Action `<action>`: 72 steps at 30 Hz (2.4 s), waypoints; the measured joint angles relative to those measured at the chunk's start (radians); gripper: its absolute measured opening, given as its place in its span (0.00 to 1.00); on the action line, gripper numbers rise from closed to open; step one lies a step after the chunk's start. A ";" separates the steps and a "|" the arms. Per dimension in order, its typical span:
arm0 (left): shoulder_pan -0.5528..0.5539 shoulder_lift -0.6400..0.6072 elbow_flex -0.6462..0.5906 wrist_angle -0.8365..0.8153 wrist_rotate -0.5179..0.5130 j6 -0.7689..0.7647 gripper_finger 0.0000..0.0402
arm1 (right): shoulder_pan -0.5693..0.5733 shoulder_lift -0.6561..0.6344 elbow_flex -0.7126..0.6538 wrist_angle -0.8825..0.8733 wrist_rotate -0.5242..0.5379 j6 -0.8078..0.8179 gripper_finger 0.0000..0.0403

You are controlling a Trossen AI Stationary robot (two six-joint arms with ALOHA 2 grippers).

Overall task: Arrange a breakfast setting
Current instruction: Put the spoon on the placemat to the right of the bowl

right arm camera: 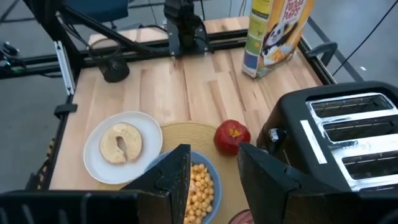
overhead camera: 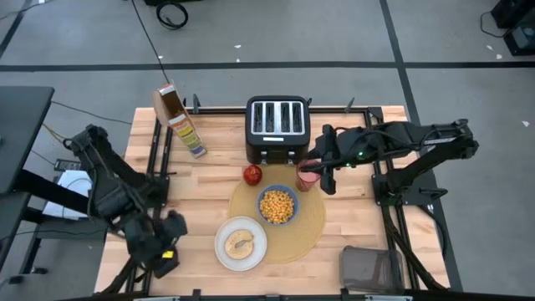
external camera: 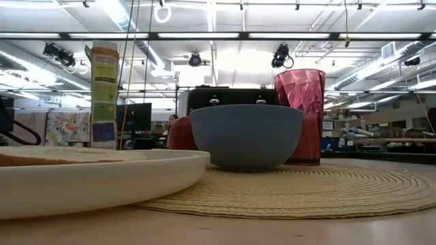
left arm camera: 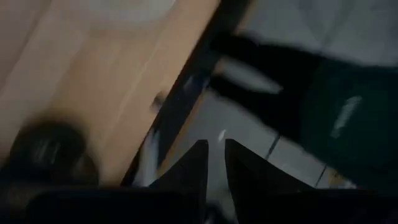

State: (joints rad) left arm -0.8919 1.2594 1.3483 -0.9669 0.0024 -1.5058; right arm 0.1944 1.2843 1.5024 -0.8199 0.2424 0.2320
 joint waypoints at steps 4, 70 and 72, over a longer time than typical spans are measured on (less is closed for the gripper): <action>-0.055 0.031 0.000 -0.115 0.132 -0.159 0.20 | 0.000 0.035 0.000 0.004 -0.001 -0.004 0.35; -0.385 0.318 0.155 -0.347 0.081 0.104 0.36 | -0.059 0.170 -0.001 0.063 0.052 -0.120 0.35; -0.393 0.331 0.155 -0.354 0.080 0.104 0.36 | -0.059 0.170 -0.001 0.063 0.052 -0.120 0.35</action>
State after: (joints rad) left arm -1.2847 1.5907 1.5036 -1.3210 0.0822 -1.4017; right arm 0.1352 1.4544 1.5017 -0.7570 0.2947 0.1120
